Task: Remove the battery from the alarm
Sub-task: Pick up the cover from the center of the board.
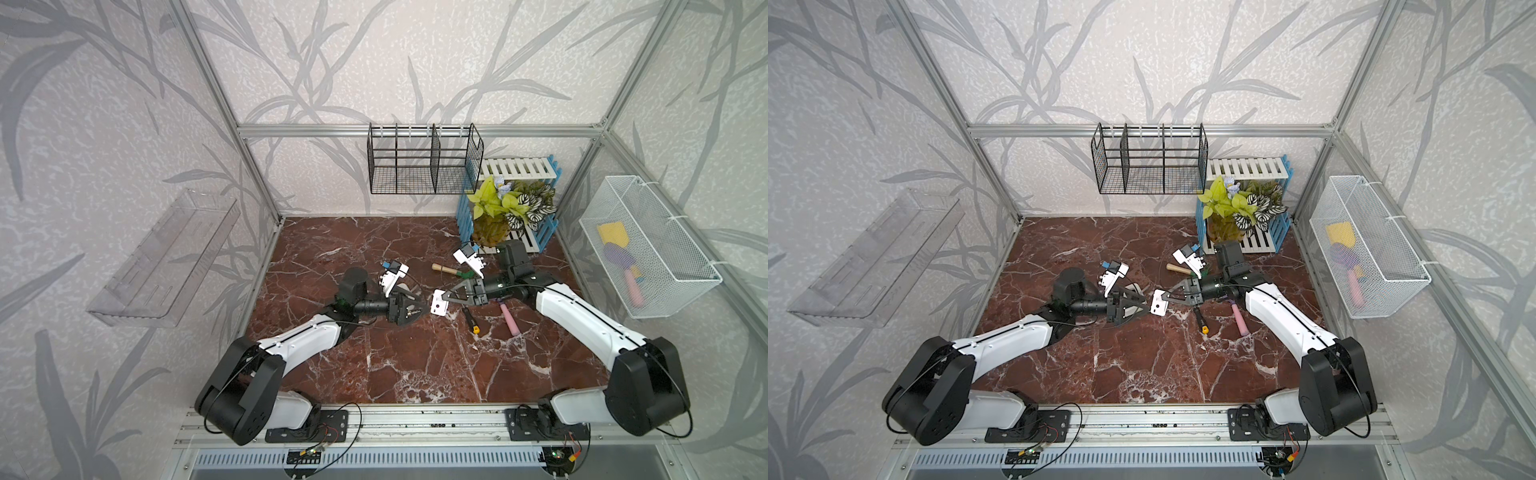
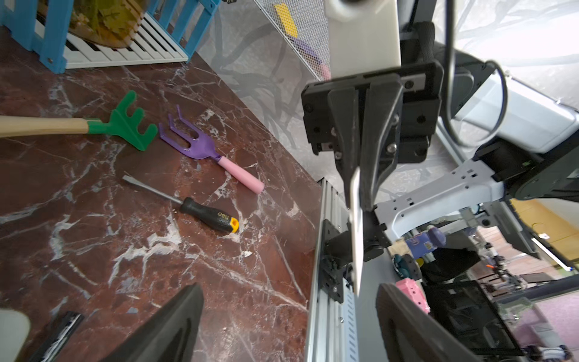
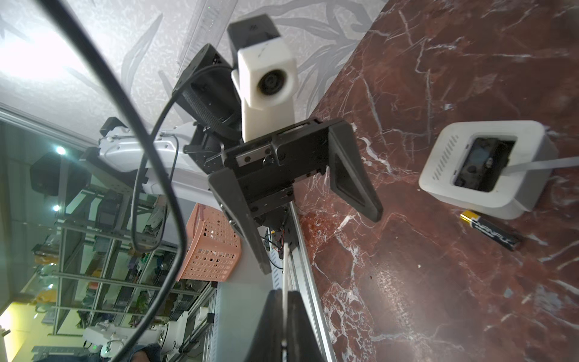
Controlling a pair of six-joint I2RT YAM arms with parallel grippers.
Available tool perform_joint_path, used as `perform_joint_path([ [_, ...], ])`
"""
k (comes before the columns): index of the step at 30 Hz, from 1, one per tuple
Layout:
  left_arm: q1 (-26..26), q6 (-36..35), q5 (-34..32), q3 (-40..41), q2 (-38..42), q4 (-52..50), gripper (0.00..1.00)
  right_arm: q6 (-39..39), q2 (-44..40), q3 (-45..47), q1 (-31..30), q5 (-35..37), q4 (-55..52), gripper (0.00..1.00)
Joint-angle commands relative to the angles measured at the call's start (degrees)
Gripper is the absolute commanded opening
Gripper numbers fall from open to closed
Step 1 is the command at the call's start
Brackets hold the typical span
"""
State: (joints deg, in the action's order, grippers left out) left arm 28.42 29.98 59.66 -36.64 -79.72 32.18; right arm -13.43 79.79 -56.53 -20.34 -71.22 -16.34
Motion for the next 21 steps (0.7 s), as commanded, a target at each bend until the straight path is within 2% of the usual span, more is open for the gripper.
perform_joint_path([
  [1,1.3,2.8,5.5,-3.2,-3.0,4.5,0.73,1.9,-0.7,-1.7,-0.4,-1.9,-0.5,0.0],
  [3,1.9,5.4,7.7,-4.1,-4.4,6.7,0.62,3.0,-0.9,-2.0,-0.4,-1.4,-1.8,0.0],
  [6,2.8,7.4,9.7,-4.3,-5.0,8.7,0.54,4.6,-1.0,-2.3,-0.3,-0.8,-3.2,0.0],
  [9,3.1,7.9,11.2,-5.2,-5.5,8.4,0.31,4.7,-1.1,-2.5,-0.4,-0.5,-3.3,0.0],
  [12,3.1,8.2,11.4,-5.8,-5.7,8.2,0.14,5.0,-1.5,-2.9,-0.4,0.6,-3.7,0.01],
  [14,3.0,7.6,10.0,-5.6,-5.2,7.7,0.06,3.2,-2.7,-2.6,-0.4,2.9,-3.0,0.16],
  [16,3.0,6.8,7.4,-4.6,-4.0,7.9,0.02,-4.6,-4.3,-0.8,-0.1,5.5,3.9,0.27],
  [18,3.0,7.2,3.4,-2.8,-2.4,10.5,0.0,-17.5,-7.0,4.3,-0.1,9.8,17.5,0.39],
  [20,3.2,8.8,-0.4,-1.1,-0.9,14.4,0.0,-33.9,-8.9,10.5,-1.5,13.7,34.4,0.45],
  [21,3.3,9.9,-2.0,-0.1,-0.5,16.8,0.0,-37.4,-9.5,12.7,-2.9,15.7,38.7,0.46],
])
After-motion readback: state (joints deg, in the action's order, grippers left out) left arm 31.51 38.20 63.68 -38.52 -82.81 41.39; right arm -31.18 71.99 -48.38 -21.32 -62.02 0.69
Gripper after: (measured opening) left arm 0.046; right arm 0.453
